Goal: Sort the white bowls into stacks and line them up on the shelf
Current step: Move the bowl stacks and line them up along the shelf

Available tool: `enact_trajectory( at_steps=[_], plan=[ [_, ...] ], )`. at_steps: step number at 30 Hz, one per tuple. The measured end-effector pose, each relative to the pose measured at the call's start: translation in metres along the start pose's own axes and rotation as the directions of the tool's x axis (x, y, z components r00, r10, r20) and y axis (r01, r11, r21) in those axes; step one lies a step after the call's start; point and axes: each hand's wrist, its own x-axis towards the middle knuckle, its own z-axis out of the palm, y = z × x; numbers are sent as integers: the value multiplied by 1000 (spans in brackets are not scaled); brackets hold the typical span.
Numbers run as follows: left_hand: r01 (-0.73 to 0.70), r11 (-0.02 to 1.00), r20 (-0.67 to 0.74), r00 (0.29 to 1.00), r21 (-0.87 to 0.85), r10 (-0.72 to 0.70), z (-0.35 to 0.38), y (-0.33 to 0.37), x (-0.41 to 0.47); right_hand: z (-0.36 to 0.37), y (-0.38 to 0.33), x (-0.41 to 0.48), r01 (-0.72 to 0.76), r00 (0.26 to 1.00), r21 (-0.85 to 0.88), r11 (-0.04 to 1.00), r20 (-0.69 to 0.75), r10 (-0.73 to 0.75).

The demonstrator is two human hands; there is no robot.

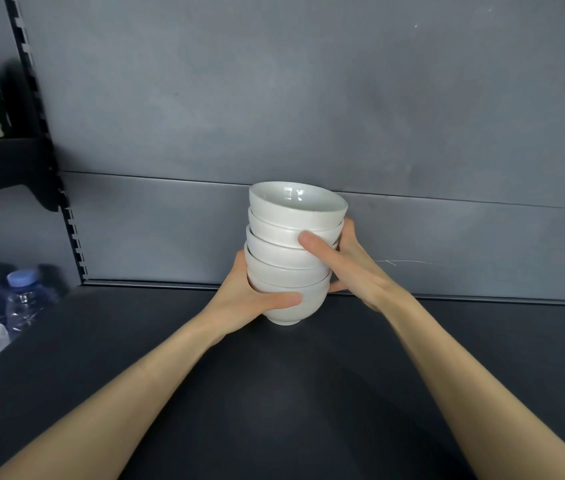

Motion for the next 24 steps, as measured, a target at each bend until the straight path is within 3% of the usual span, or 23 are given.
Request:
enact_trajectory(
  at_steps=[17,24],
  plan=[
    [33,999,-70,997,-1,-33,-1,-11,-1,-8,3,2,-44,995,71,997,88,38],
    [33,999,-104,994,-29,-35,-1,-7,-1,-8,2,1,8,995,91,996,94,-16]
  ],
)
